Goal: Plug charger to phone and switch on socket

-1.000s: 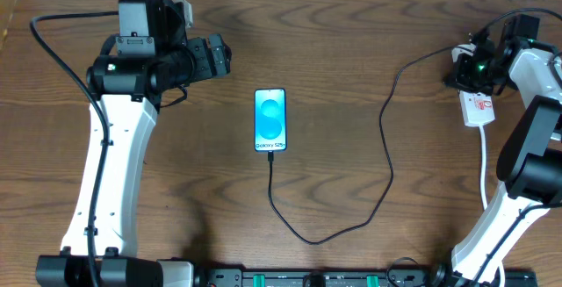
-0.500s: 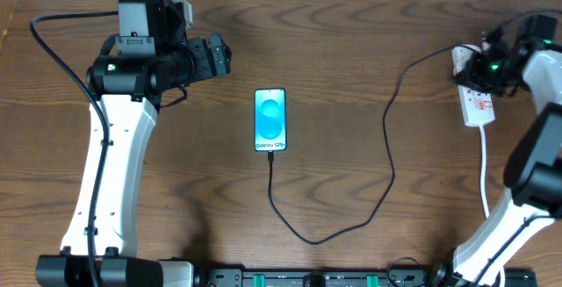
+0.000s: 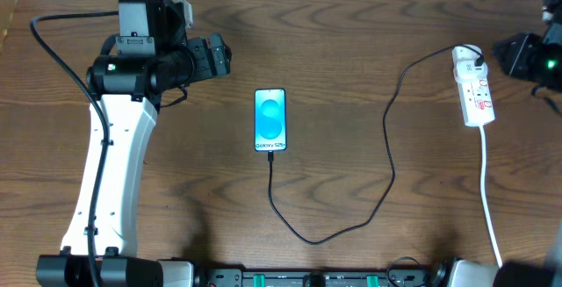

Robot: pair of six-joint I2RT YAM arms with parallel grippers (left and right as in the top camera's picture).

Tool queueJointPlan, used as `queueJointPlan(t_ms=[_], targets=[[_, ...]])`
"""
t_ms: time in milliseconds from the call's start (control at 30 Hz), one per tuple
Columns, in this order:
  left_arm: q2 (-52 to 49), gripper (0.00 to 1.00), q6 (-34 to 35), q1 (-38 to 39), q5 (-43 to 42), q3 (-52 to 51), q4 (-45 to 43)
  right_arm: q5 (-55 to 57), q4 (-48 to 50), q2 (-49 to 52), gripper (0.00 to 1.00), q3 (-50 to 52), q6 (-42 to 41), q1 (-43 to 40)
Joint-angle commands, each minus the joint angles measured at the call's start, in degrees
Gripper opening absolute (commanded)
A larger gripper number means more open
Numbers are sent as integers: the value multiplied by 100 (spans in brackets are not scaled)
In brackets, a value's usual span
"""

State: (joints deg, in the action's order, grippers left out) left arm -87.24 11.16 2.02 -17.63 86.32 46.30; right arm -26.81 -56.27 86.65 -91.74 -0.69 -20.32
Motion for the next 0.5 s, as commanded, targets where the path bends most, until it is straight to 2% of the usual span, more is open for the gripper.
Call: queueJointPlan(t_ms=[0, 33, 67, 467], targets=[[0, 95, 7, -24, 79, 24, 15, -302, -380, -1220, 43, -9, 516, 621], [0, 95, 7, -24, 79, 24, 15, -219, -487, -1478, 74, -9, 503, 754], [0, 95, 7, -24, 79, 24, 15, -190, -623, -1729, 99, -9, 501, 872], [0, 95, 9, -24, 79, 24, 15, 48, -1497, -4057, 99, -7, 507, 1115]])
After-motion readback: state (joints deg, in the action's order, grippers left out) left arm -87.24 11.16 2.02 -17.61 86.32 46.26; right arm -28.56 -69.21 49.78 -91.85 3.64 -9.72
